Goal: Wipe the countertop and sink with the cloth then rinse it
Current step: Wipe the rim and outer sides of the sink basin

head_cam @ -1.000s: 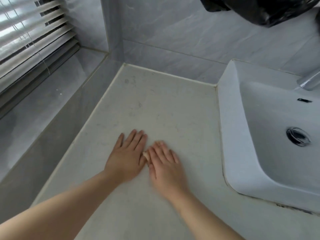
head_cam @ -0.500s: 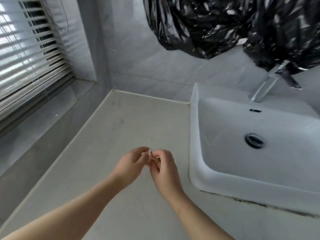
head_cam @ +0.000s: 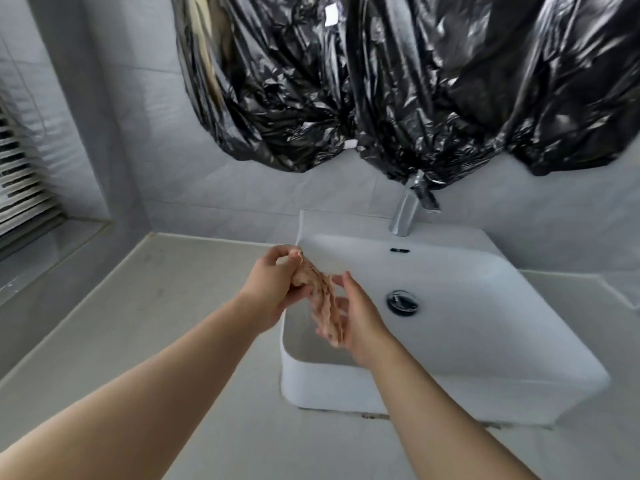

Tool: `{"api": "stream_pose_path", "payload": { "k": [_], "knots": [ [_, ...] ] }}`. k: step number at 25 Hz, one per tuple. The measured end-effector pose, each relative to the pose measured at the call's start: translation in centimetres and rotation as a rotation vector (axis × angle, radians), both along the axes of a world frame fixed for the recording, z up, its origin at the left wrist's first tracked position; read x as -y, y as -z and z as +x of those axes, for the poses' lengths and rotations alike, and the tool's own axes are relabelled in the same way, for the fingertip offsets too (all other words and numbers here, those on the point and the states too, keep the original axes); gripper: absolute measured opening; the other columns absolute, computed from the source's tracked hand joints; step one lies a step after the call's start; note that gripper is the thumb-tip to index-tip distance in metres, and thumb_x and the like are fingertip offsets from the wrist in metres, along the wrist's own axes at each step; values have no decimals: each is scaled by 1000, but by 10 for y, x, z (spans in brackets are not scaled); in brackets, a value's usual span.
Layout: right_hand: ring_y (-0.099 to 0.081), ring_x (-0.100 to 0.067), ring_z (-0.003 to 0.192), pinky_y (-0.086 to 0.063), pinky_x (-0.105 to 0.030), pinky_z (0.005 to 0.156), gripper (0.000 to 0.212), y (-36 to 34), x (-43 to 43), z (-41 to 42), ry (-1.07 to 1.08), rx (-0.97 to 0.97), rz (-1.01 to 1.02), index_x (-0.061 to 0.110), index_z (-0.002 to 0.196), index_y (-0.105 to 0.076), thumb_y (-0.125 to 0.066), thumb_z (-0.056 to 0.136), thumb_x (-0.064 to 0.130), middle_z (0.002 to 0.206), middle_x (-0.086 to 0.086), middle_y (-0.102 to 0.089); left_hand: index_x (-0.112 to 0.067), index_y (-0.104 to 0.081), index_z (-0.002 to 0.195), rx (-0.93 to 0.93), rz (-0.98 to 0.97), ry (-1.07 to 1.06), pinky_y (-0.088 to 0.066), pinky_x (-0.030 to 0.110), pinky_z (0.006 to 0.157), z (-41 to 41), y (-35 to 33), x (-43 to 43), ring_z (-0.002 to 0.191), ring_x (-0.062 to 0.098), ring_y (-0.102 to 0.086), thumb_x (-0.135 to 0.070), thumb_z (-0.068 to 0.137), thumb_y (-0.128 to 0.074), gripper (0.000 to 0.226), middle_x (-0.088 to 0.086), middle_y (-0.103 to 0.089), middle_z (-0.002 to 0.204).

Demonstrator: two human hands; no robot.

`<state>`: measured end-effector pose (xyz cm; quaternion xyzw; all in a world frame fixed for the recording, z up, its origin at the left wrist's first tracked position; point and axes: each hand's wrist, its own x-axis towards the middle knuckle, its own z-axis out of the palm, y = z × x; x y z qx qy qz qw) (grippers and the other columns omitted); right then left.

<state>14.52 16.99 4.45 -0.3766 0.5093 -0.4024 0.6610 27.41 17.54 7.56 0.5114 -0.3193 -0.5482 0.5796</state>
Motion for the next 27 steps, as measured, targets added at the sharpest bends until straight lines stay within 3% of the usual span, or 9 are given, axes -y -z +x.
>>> {"api": "stream_pose_path", "payload": {
  "k": [2,4,6,8,10,13,17,22,27],
  "knots": [
    [-59,-20,69,-44,-30,61,32,1,2,-14,6,213,150,23,92,-61,-40,98,46,81,-6,-66,-13,-50,95,-67,17,42,-49,22,44,-15,-2,13,42,10,-55,-8,98,-39,13,7,-55,61],
    [-44,-13,51,-32,-22,46,34,0,11,-22,99,322,116,14,74,-55,-45,97,38,58,-1,-54,-13,-49,92,13,68,89,-48,23,44,-30,1,28,48,15,-57,-8,96,-37,13,5,-59,60],
    [-36,-9,42,-26,-20,41,29,-1,26,-27,236,155,-103,13,72,-49,-47,98,26,48,3,-48,-14,-48,95,285,139,143,-41,23,46,-45,10,43,53,18,-54,-20,96,-38,12,7,-56,72],
    [-49,-10,54,-40,-26,51,17,2,41,-27,341,-139,-333,19,79,-55,-52,96,19,61,6,-57,-12,-47,98,456,155,208,-35,21,44,-59,22,53,49,18,-48,-33,98,-34,25,7,-51,70],
    [-60,-15,77,-51,-36,73,13,7,52,-24,344,-395,-448,28,81,-55,-50,91,34,85,3,-61,-12,-51,97,451,153,254,-30,20,43,-74,28,62,46,16,-42,-40,99,-29,36,4,-48,63],
    [-61,-22,86,-50,-40,80,32,9,66,-33,271,-629,-368,25,83,-50,-39,89,55,93,-3,-61,-16,-59,86,444,161,261,-28,22,45,-97,30,76,48,15,-41,-44,98,-27,45,2,-48,58],
    [-52,-17,64,-42,-30,66,36,10,93,-73,280,-560,-294,14,69,-47,-41,98,35,68,2,-55,-14,-49,64,435,205,301,-26,22,44,-128,36,100,49,15,-37,-33,97,-33,41,1,-43,54],
    [-47,-23,67,-38,-30,63,36,24,123,-92,243,-623,-243,17,59,-40,-38,95,17,62,2,-48,-10,-39,60,444,227,269,-22,22,46,-146,53,127,49,18,-32,-19,92,-36,34,3,-38,54],
    [-53,-14,62,-38,-29,59,33,32,136,-91,192,-563,-218,18,64,-48,-41,95,25,66,3,-57,-14,-45,60,533,122,290,-33,20,46,-132,56,137,49,15,-41,-26,93,-41,35,-2,-48,57]
  ]
}}
